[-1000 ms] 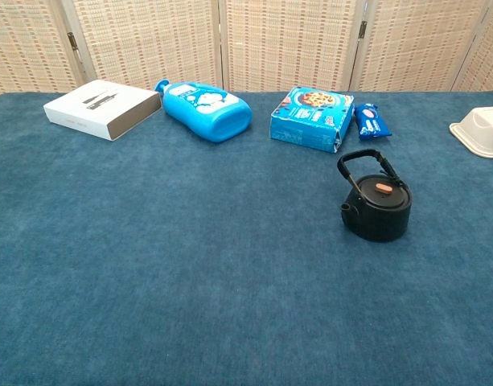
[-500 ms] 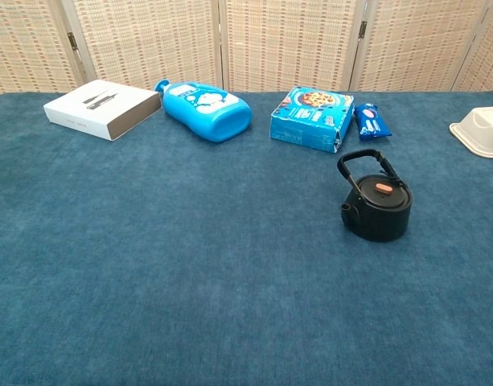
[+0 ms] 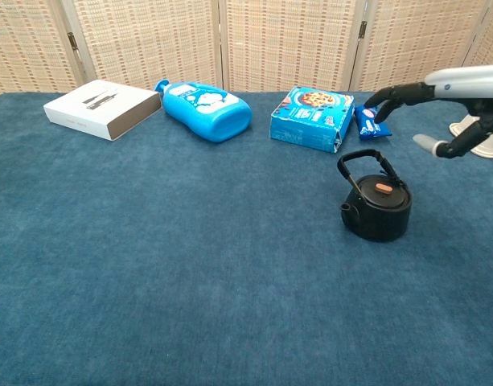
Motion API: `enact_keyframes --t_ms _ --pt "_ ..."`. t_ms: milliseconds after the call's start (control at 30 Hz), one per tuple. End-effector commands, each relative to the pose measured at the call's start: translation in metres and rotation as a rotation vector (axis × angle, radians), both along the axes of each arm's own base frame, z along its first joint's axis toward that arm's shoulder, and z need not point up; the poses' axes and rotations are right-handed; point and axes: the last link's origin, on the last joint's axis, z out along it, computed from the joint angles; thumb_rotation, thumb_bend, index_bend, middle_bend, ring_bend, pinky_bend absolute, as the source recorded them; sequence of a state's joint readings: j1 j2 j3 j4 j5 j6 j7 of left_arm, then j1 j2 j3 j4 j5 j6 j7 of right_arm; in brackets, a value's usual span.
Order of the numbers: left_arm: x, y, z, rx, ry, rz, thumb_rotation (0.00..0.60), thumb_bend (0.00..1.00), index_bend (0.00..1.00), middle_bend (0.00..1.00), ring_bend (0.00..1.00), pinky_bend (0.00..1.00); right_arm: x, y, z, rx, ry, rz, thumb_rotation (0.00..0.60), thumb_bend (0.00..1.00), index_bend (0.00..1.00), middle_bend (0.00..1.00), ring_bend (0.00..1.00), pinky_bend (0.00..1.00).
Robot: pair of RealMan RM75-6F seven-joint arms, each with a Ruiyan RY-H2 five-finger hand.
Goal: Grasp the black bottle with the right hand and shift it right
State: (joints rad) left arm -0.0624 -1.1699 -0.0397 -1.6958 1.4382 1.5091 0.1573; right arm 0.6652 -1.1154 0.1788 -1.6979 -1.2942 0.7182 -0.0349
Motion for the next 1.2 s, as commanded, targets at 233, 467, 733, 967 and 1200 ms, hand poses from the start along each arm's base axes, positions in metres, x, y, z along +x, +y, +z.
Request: enact_keyframes --t_ms 233,467,733,967,1200 --pt "-0.005 -0.003 -0.004 -0.015 -0.005 0.014 0.6 0.27 0.24 0.12 0.11 0.14 0.015 -0.028 -0.031 0.033 0.048 0.004 0.6 0.58 0.05 0.25 0.06 0.05" --pt "-0.01 -0.003 -0.004 -0.017 -0.007 0.027 0.6 0.27 0.24 0.12 0.11 0.14 0.02 -0.042 -0.049 0.055 0.081 -0.021 0.6 0.58 0.05 0.25 0.06 0.05" --pt "-0.014 -0.001 -0.007 -0.029 -0.008 0.038 0.6 0.27 0.24 0.12 0.11 0.14 0.021 -0.05 -0.065 0.072 0.112 -0.041 0.6 0.58 0.05 0.26 0.06 0.05" --pt "-0.014 0.0 -0.008 -0.03 -0.012 0.039 0.6 0.27 0.25 0.12 0.11 0.14 0.02 -0.048 -0.062 0.044 0.107 -0.042 0.6 0.55 0.05 0.31 0.06 0.05" --pt "-0.013 0.002 -0.009 -0.033 -0.015 0.033 0.6 0.27 0.25 0.12 0.11 0.14 0.022 -0.037 -0.05 0.025 0.108 -0.028 0.6 0.52 0.05 0.35 0.09 0.05"
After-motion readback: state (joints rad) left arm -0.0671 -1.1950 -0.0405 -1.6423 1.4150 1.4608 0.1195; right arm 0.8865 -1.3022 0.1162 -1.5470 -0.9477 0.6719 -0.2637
